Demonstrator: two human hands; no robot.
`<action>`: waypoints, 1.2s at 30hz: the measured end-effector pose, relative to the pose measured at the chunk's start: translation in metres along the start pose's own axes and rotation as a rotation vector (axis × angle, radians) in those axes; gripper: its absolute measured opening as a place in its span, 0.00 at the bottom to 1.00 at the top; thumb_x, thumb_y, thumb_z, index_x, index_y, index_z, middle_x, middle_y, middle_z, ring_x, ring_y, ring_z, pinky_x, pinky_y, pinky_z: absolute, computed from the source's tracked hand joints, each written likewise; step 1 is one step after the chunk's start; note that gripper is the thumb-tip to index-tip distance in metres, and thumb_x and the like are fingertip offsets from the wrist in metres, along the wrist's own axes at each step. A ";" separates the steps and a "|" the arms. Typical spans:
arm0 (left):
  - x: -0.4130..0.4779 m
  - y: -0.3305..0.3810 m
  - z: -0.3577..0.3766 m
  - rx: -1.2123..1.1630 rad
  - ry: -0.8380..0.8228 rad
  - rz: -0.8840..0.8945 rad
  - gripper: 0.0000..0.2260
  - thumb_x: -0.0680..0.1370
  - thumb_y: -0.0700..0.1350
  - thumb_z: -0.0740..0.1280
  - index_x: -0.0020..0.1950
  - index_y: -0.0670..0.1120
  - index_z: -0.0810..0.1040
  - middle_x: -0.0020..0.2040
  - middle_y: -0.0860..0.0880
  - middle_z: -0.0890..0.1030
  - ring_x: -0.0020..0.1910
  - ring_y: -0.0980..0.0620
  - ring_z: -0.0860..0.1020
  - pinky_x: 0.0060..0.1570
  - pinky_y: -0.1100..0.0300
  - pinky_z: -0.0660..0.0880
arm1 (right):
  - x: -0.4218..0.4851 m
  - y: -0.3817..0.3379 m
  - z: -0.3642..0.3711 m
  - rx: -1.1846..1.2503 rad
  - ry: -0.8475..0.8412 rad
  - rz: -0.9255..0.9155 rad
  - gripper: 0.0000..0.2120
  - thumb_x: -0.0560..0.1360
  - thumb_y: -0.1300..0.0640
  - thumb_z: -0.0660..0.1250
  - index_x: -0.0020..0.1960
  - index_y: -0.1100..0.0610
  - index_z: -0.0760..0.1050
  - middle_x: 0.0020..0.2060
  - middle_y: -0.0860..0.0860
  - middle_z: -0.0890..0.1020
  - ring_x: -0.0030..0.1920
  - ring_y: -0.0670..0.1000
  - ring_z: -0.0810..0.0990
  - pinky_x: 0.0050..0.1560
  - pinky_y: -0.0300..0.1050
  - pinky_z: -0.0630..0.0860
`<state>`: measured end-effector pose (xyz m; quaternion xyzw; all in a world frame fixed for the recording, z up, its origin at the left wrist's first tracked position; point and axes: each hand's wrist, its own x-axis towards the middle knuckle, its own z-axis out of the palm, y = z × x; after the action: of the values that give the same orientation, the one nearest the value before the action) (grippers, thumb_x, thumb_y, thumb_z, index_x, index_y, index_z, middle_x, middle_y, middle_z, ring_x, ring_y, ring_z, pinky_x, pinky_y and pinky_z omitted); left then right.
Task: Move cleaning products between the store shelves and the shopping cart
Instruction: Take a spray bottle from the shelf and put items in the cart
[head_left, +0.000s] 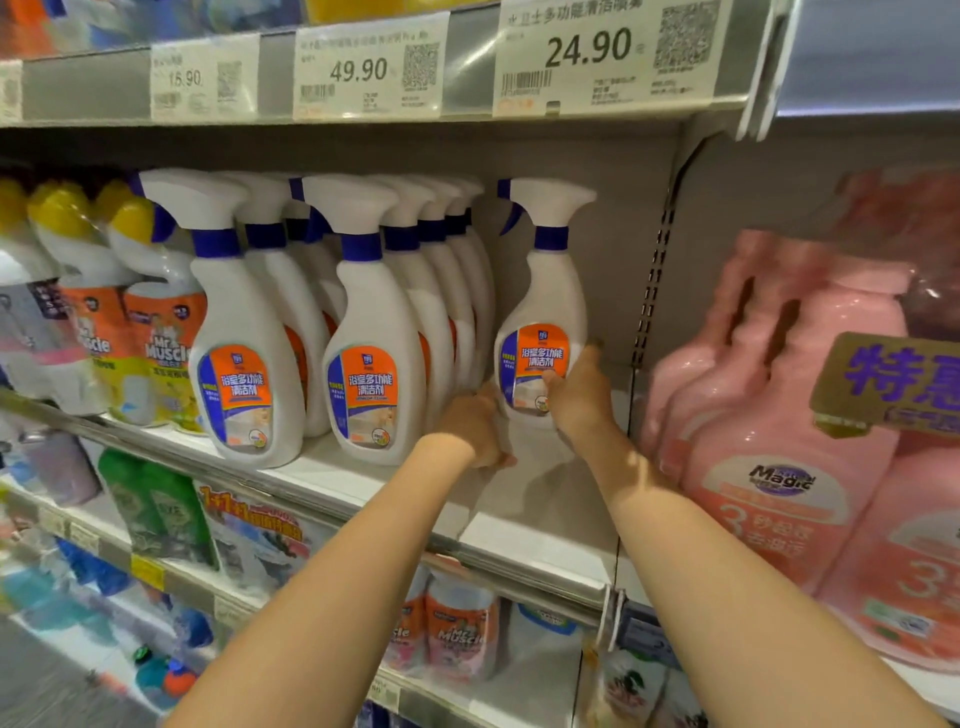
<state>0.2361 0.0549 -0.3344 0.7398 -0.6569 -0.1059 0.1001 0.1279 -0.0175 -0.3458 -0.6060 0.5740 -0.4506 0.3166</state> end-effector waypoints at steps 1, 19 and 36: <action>0.000 -0.001 0.001 -0.013 0.007 -0.001 0.38 0.73 0.50 0.74 0.77 0.47 0.57 0.71 0.46 0.69 0.69 0.45 0.69 0.65 0.57 0.67 | 0.003 0.001 0.003 0.013 0.012 0.006 0.23 0.76 0.62 0.68 0.67 0.58 0.63 0.60 0.60 0.77 0.57 0.62 0.78 0.58 0.60 0.77; -0.009 0.002 0.005 0.064 -0.041 -0.050 0.30 0.77 0.54 0.67 0.74 0.43 0.61 0.71 0.41 0.67 0.69 0.42 0.68 0.66 0.53 0.66 | 0.042 -0.006 0.029 -0.054 0.072 0.062 0.21 0.84 0.53 0.52 0.77 0.48 0.55 0.63 0.56 0.72 0.61 0.58 0.73 0.66 0.54 0.69; -0.019 0.015 0.004 0.048 -0.084 -0.080 0.19 0.80 0.44 0.62 0.70 0.40 0.67 0.65 0.41 0.73 0.64 0.43 0.72 0.60 0.55 0.71 | -0.019 -0.040 0.024 0.287 0.033 0.200 0.30 0.80 0.61 0.62 0.77 0.60 0.53 0.71 0.58 0.66 0.69 0.59 0.68 0.69 0.53 0.68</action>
<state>0.2186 0.0715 -0.3335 0.7625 -0.6328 -0.1250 0.0505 0.1672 0.0040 -0.3227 -0.4872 0.5664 -0.5041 0.4334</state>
